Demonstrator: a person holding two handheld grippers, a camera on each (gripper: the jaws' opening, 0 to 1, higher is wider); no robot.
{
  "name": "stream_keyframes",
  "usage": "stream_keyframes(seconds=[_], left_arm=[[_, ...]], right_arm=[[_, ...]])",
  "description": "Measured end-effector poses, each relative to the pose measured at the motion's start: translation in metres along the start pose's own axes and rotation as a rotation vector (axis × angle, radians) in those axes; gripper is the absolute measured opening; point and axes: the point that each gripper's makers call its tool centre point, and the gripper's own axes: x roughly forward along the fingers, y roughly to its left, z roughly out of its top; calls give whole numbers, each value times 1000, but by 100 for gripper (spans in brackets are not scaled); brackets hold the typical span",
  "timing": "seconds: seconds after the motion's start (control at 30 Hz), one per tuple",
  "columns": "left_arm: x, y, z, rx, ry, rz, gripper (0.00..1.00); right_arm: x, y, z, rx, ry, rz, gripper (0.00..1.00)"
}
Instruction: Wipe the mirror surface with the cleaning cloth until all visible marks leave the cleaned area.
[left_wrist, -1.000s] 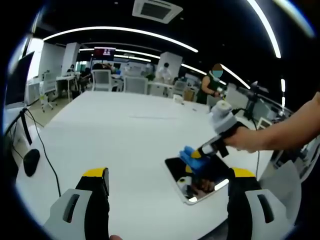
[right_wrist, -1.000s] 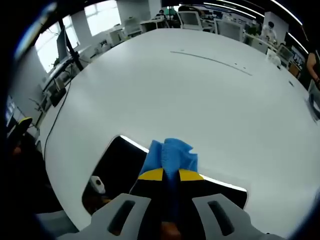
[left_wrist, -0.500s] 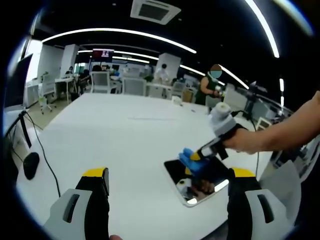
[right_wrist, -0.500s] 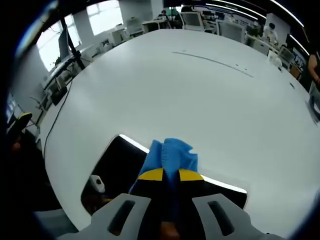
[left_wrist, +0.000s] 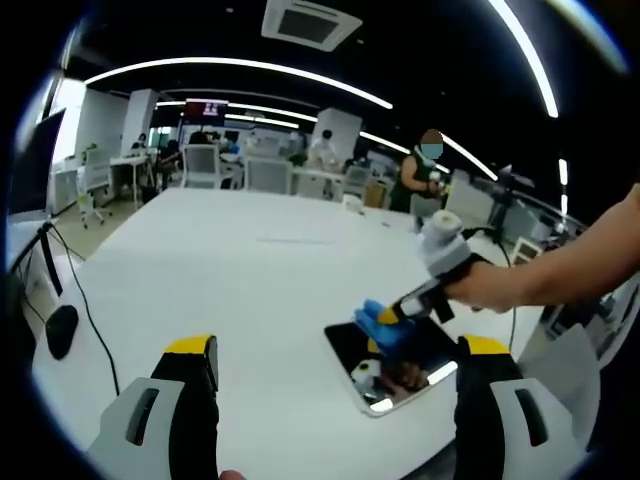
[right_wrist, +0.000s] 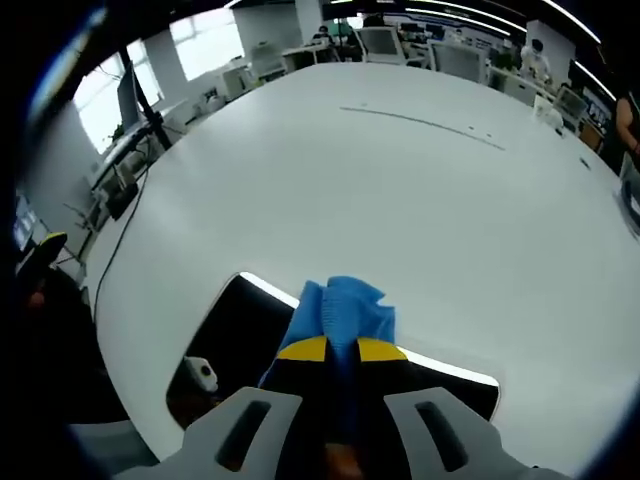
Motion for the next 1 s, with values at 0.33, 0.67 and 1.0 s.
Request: stream_keyframes(seconds=[0.33,0.67,1.0], left_arm=[[-1,-1,-4,-2,13,-1,100],[-3,-2,-6,0,24,5,100],[-6,5,-4,10,11,25,100]], right_arm=[[2,-1,1,-63,9,9,3],[2,-2,1,-86,12,16,3],[-4,-16,-6,-97,28,-14,3]])
